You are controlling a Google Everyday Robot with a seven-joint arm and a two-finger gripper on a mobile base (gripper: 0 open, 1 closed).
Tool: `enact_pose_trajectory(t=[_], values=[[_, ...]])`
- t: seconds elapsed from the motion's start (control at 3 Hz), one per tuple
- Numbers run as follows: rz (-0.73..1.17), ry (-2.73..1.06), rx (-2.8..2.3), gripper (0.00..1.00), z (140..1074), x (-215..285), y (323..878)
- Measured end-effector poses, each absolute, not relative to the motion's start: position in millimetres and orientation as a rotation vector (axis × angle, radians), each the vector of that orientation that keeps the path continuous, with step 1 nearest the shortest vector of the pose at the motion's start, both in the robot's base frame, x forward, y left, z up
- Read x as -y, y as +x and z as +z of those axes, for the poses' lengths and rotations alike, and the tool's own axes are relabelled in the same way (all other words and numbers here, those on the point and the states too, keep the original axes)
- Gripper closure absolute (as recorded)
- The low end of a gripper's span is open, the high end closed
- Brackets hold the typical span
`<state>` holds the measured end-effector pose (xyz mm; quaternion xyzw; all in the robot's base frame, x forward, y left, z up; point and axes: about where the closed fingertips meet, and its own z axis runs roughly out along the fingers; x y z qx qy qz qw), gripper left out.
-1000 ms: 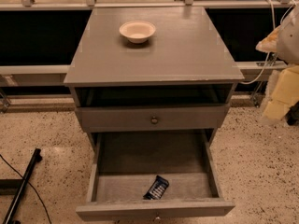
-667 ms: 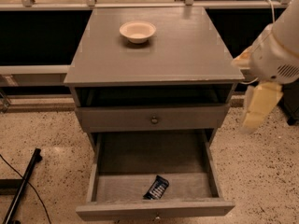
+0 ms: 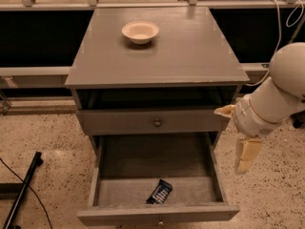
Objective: Pick rxbar blueberry from middle drawer and place on counter
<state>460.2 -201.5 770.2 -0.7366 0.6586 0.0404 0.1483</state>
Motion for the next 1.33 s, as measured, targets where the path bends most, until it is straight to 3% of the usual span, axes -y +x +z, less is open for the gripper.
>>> enact_pose_trajectory(t=[0.33, 0.67, 1.33], values=[[0.108, -2.124, -1.886, 0.0, 776.2, 198.3, 461.7], [0.098, -2.297, -1.844, 0.0, 697.2, 206.5, 487.4], [0.253, -2.586, -1.642, 0.0, 543.0, 226.5, 484.4]])
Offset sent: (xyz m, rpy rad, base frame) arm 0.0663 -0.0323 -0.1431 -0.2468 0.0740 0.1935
